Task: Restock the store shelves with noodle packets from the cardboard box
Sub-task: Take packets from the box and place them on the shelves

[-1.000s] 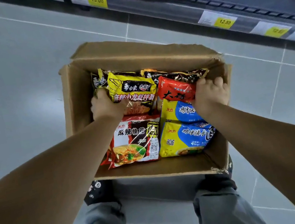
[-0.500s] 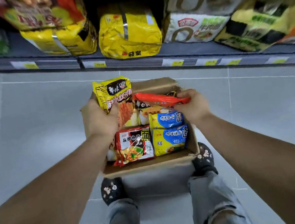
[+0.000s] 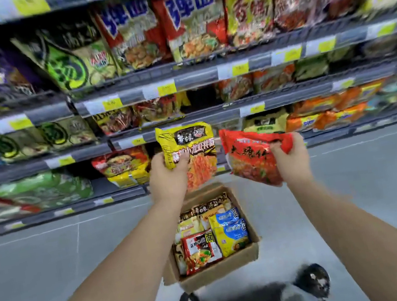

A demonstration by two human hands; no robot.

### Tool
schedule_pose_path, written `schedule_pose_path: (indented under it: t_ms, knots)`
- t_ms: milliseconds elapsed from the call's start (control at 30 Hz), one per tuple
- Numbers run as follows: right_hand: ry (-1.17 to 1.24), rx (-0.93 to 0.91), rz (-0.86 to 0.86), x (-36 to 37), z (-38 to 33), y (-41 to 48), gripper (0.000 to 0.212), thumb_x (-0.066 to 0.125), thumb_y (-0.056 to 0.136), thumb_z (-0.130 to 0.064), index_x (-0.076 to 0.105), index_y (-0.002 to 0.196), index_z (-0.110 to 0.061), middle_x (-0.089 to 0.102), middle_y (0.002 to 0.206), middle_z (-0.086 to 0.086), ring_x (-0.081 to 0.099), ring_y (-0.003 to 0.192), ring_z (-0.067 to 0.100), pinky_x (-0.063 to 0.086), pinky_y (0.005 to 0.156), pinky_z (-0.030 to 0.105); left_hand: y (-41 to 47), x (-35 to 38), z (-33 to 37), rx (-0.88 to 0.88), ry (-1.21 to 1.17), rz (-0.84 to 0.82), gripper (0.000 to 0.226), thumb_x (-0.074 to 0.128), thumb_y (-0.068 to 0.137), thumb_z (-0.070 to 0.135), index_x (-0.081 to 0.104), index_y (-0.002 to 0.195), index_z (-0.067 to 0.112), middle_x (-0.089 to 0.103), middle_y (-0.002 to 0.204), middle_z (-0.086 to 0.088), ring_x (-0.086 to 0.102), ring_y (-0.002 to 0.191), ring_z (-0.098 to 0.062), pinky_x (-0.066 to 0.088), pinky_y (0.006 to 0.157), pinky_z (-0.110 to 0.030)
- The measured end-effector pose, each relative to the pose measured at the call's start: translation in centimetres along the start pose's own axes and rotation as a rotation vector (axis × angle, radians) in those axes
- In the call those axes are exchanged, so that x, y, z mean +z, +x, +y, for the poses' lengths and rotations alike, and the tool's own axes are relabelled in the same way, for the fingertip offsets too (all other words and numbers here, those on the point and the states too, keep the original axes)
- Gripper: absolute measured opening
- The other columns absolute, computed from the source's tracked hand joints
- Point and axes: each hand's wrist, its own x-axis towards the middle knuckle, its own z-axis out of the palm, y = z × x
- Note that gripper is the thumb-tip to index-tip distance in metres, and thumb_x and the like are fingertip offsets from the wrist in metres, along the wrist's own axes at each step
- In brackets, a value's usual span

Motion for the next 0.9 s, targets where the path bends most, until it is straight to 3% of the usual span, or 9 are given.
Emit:
schedule_pose_path:
  t_ms: [100,200,267,400,500,600,733,800,900]
  knots:
    - [0.046,-0.076,0.061,-5.4,-4.3,1.6,0.017,0.054,0.092,-0.012,0.053,0.106,-0.001,0.051,0.091,0.005,0.048,0.086,0.018,0.031,0.068,0.021,-1.7,0.5,6.7,0.071,0.004,-0.063,0.072,0.058,0.086,0.052,0.035,0.142,0.012,0.042,0.146,-0.004,0.041,0.132,-0.026,0.037,0.106,-0.040]
    - [0.108,-0.127,0.094,-11.2,-8.2,4.3,0.015,0.057,0.092,-0.015,0.050,0.103,-0.010,0.054,0.089,0.003,0.053,0.087,0.022,0.040,0.075,0.027,-3.4,2.6,13.2,0.192,-0.023,-0.049,0.054,0.064,0.085,0.043,0.049,0.128,0.013,0.057,0.124,-0.002,0.054,0.116,-0.024,0.043,0.090,-0.034]
    - [0.142,-0.153,0.104,-15.4,-10.6,6.4,0.014,0.055,0.093,-0.020,0.045,0.102,-0.016,0.053,0.086,-0.002,0.054,0.088,0.023,0.046,0.079,0.035,-4.8,4.5,17.7,0.240,-0.027,-0.046,0.054,0.065,0.085,0.041,0.049,0.128,0.012,0.056,0.118,0.000,0.053,0.111,-0.022,0.040,0.085,-0.031]
    - [0.175,-0.226,0.126,-23.7,-13.9,10.5,0.032,0.053,0.095,-0.030,0.045,0.121,-0.014,0.059,0.112,0.006,0.058,0.105,0.027,0.051,0.087,0.044,-7.4,8.7,25.0,0.304,-0.109,-0.039,0.070,0.066,0.082,0.047,0.040,0.138,0.014,0.049,0.139,-0.005,0.047,0.125,-0.028,0.042,0.102,-0.042]
    - [0.225,-0.300,0.160,-29.2,-16.0,12.8,0.020,0.053,0.095,-0.027,0.046,0.110,-0.016,0.056,0.097,-0.002,0.057,0.097,0.026,0.049,0.078,0.038,-9.2,11.2,29.6,0.365,-0.157,-0.035,0.075,0.069,0.077,0.052,0.042,0.136,0.015,0.053,0.136,-0.004,0.051,0.123,-0.029,0.044,0.102,-0.046]
    - [0.275,-0.370,0.213,-33.3,-18.2,14.8,0.016,0.054,0.094,-0.026,0.046,0.105,-0.018,0.054,0.097,0.001,0.057,0.092,0.025,0.046,0.074,0.035,-10.9,12.2,33.7,0.420,-0.192,-0.063,0.079,0.068,0.075,0.056,0.038,0.139,0.018,0.050,0.139,-0.003,0.051,0.123,-0.029,0.045,0.099,-0.050]
    - [0.360,-0.496,0.279,-36.8,-21.3,17.3,0.011,0.056,0.093,-0.019,0.048,0.100,-0.016,0.053,0.087,-0.002,0.054,0.079,0.016,0.045,0.066,0.019,-11.9,12.6,38.9,0.514,-0.227,0.014,0.076,0.065,0.085,0.042,0.029,0.145,0.012,0.040,0.146,-0.004,0.043,0.128,-0.023,0.039,0.102,-0.039]
    - [0.401,-0.556,0.295,-37.9,-23.0,18.3,0.012,0.055,0.093,-0.018,0.046,0.101,-0.018,0.051,0.086,-0.006,0.050,0.074,0.007,0.041,0.058,0.006,-12.4,12.2,41.2,0.565,-0.252,0.080,0.074,0.065,0.085,0.040,0.031,0.144,0.011,0.043,0.141,-0.005,0.044,0.126,-0.022,0.039,0.098,-0.036]
    - [0.469,-0.607,0.319,-38.6,-25.7,20.3,0.012,0.052,0.094,-0.020,0.044,0.102,-0.021,0.052,0.092,-0.005,0.050,0.076,0.003,0.041,0.061,0.014,-11.3,11.6,44.6,0.631,-0.319,0.146,0.054,0.068,0.083,0.038,0.046,0.127,0.015,0.056,0.113,0.003,0.052,0.110,-0.019,0.039,0.086,-0.031]
